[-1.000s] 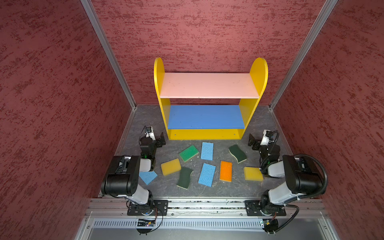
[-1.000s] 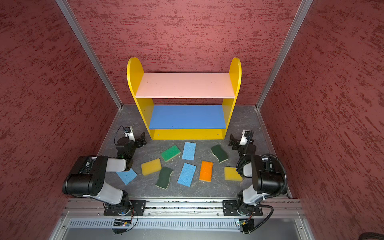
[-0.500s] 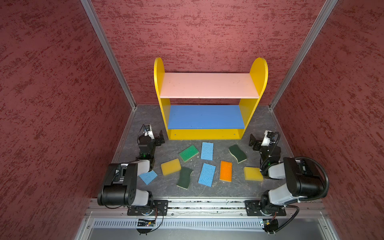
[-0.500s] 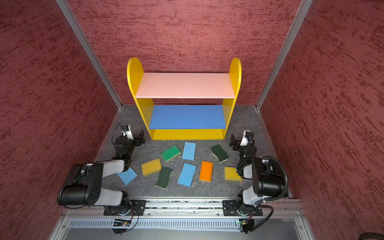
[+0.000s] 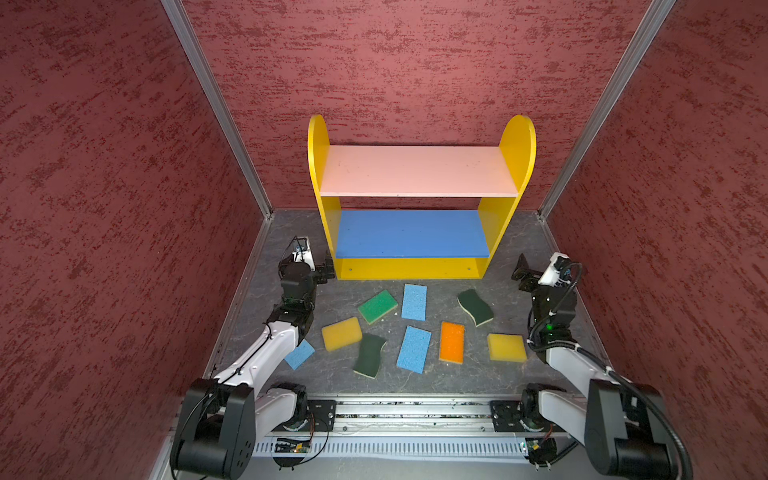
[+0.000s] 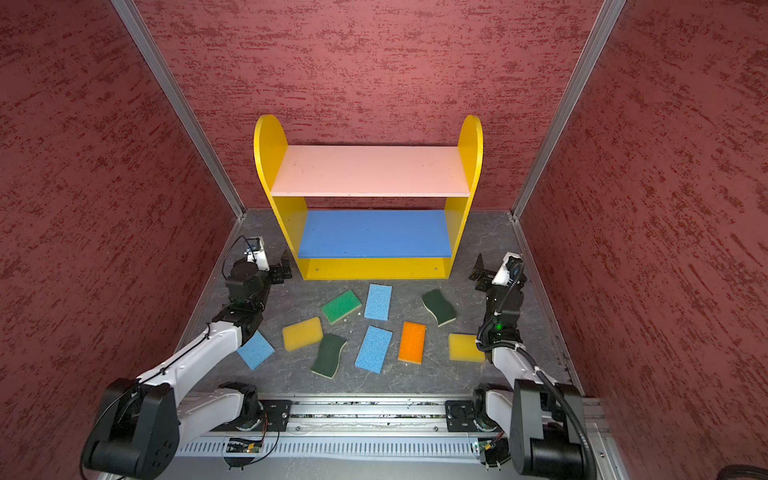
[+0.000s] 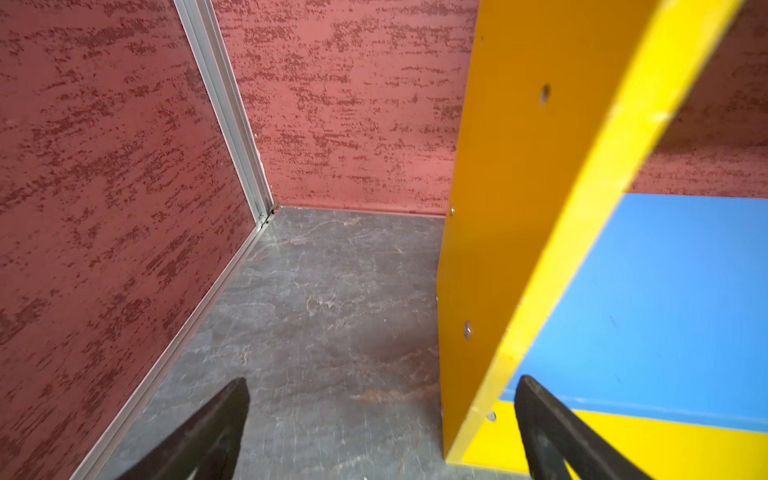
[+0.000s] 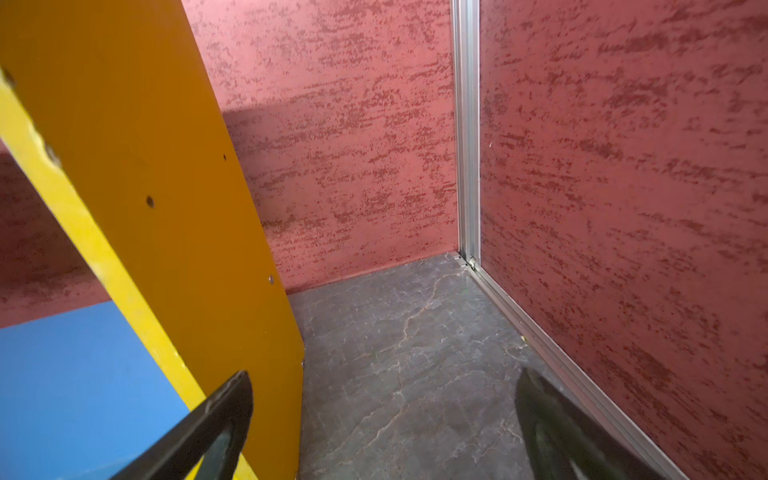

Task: Place and organize the cleaning sponges onto the shelf
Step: 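Move the right gripper over the dark green sponge while the left nears the yellow sponge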

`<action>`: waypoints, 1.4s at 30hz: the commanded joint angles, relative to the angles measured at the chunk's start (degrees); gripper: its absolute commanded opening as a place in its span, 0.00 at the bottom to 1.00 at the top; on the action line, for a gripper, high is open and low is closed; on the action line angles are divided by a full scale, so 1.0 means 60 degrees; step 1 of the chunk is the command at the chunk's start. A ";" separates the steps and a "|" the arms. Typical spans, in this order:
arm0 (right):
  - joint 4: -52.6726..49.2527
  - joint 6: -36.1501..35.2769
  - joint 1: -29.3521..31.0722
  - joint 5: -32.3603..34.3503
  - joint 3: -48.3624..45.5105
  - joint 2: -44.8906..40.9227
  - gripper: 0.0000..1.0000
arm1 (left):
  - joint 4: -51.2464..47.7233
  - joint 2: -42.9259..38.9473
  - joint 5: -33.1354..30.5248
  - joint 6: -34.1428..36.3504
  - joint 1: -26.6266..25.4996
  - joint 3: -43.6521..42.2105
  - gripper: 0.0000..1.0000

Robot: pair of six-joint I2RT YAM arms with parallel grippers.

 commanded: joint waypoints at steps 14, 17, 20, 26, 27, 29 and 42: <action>-0.6999 0.2168 0.1177 0.1680 0.1372 -0.2341 0.99 | -0.6435 -0.2202 -0.1600 -0.3904 -0.1566 0.1072 0.99; -0.8131 0.2434 0.1310 0.1362 0.1686 -0.2475 0.99 | -0.7198 -0.2128 -0.1337 -0.4421 -0.1838 0.1261 0.99; -0.9272 0.2792 0.1370 0.1036 0.2106 -0.2476 0.99 | -0.7703 -0.2112 -0.1405 -0.4829 -0.2316 0.1337 0.99; -1.1751 0.3297 0.1508 0.0235 0.3023 -0.2089 0.96 | -0.7878 -0.2216 -0.1553 -0.5017 -0.3182 0.1080 0.99; -1.1931 0.3346 0.1553 -0.0089 0.3118 -0.1892 0.96 | -0.7739 -0.2216 -0.1633 -0.4875 -0.3356 0.0987 0.99; -1.2017 0.3486 0.1713 -0.0335 0.3151 -0.1634 0.95 | -0.7597 -0.2137 -0.1818 -0.4759 -0.3635 0.0850 0.99; -1.2747 0.4309 0.3834 -0.0131 0.2934 -0.0438 0.93 | -0.7766 -0.1804 -0.1753 -0.4884 -0.3862 0.0763 0.99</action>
